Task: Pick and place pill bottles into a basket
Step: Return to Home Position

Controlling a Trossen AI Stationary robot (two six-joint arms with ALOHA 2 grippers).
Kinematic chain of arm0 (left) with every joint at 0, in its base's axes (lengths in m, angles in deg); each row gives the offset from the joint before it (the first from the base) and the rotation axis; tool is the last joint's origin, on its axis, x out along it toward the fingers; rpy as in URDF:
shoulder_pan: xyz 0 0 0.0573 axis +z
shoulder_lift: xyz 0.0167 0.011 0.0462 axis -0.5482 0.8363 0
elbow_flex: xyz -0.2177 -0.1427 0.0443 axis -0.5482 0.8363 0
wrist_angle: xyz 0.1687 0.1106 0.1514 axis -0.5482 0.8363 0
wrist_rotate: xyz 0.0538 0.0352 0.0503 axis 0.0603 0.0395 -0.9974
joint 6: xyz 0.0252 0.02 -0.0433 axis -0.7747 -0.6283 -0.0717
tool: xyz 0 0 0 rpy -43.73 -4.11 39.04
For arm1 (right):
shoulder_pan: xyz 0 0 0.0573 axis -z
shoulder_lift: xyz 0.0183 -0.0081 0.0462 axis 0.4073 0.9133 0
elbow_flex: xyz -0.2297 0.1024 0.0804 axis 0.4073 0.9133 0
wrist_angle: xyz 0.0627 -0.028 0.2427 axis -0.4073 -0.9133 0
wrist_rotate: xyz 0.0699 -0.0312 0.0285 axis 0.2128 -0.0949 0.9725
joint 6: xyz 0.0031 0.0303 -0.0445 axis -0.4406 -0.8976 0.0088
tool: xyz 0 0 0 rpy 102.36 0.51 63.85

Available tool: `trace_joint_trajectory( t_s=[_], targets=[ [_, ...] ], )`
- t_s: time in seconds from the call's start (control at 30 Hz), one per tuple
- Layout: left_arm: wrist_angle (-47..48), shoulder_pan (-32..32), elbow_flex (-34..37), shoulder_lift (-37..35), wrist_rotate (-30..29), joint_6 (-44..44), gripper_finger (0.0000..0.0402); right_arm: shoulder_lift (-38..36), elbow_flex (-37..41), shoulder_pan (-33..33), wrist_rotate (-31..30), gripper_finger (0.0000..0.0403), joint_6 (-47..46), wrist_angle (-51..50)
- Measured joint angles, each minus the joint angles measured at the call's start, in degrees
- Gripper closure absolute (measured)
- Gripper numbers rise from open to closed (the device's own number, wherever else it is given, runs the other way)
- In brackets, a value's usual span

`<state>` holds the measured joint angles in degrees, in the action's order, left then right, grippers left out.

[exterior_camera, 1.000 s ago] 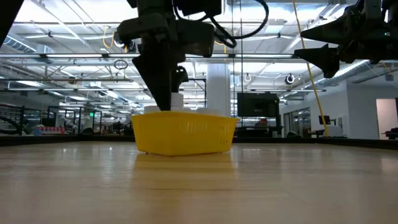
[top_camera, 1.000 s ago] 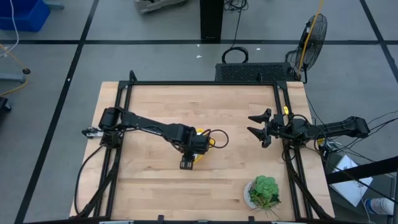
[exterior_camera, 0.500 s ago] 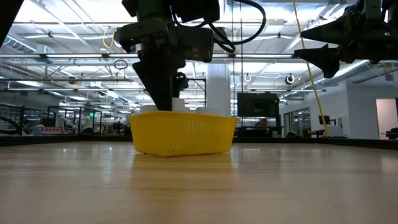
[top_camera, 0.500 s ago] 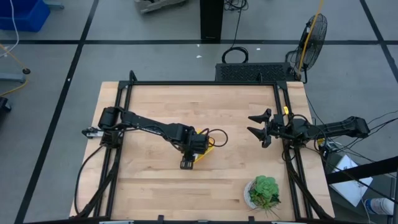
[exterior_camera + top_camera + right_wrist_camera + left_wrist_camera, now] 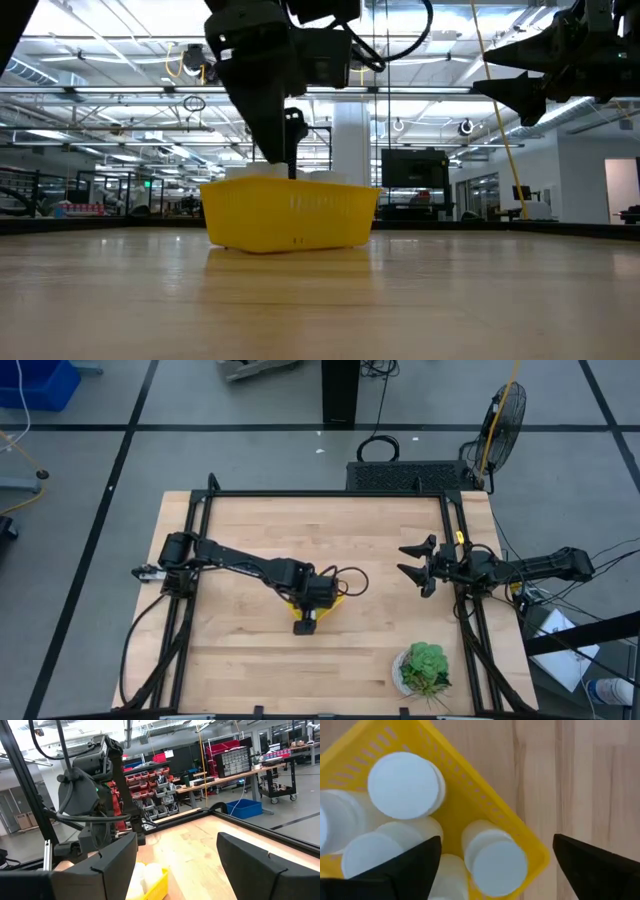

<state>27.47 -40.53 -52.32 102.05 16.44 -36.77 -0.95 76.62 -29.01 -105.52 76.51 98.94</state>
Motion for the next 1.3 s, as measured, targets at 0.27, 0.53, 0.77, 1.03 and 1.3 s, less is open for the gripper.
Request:
trace_joint_trajectory(
  t_s=[0.27,0.53,0.77,1.03,1.3],
  targets=[
    [0.54,-0.25,-5.43,0.00,0.04,-0.17,0.0057,0.02,0.00,0.00,0.00,0.0138,0.02,0.02],
    [6.10,-2.03,-13.59,-1.04,-1.94,-4.78,0.0082,0.00,0.00,0.00,0.00,0.0138,0.00,0.50],
    [1.54,-3.70,-5.78,-14.41,-9.88,-8.02,0.0085,-0.60,-0.66,0.00,4.79,0.0138,-0.07,3.14],
    [-15.99,-5.19,23.23,-42.28,-18.06,-7.66,0.0076,-3.88,-7.99,0.00,11.93,0.0138,5.20,-2.01],
    [-34.68,-4.93,50.74,-71.24,-22.94,-3.19,0.0085,-13.02,-18.57,0.00,11.87,0.0138,10.07,-20.53]
  ],
)
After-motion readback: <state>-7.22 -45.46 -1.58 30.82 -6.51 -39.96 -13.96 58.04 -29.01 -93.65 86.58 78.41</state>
